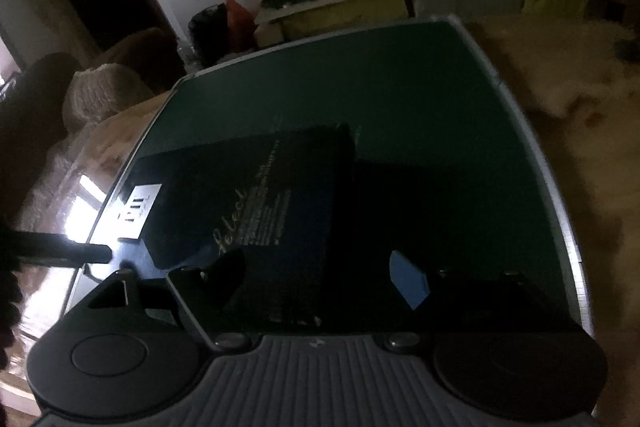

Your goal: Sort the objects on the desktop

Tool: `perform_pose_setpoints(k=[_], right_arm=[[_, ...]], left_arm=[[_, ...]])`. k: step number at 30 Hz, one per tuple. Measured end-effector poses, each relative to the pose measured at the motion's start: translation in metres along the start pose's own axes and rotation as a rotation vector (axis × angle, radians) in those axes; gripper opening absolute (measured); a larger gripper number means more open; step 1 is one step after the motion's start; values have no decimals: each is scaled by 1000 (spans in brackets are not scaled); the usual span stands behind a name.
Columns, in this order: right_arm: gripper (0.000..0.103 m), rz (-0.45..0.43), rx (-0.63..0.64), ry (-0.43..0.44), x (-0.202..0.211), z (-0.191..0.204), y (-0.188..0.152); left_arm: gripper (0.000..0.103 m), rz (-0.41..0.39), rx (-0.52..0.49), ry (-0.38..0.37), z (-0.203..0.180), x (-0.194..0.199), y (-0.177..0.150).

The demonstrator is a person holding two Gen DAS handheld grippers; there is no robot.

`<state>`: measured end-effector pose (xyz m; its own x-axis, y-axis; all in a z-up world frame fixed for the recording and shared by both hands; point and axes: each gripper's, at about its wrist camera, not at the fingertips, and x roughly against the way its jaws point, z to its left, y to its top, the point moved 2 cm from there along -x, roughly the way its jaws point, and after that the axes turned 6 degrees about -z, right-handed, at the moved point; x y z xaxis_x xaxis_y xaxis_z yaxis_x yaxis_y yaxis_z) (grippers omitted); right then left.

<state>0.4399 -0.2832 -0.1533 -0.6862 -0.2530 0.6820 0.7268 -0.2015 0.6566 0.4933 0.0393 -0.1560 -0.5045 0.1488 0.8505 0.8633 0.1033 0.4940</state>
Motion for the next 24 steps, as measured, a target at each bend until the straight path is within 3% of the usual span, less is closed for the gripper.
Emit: perform_pose_setpoints(k=[8, 24], right_arm=[[75, 50, -25, 46, -30, 1, -4], [76, 46, -39, 55, -29, 2, -4]], left_arm=[[76, 9, 2, -71, 2, -14, 9], [76, 5, -46, -96, -4, -12, 6]])
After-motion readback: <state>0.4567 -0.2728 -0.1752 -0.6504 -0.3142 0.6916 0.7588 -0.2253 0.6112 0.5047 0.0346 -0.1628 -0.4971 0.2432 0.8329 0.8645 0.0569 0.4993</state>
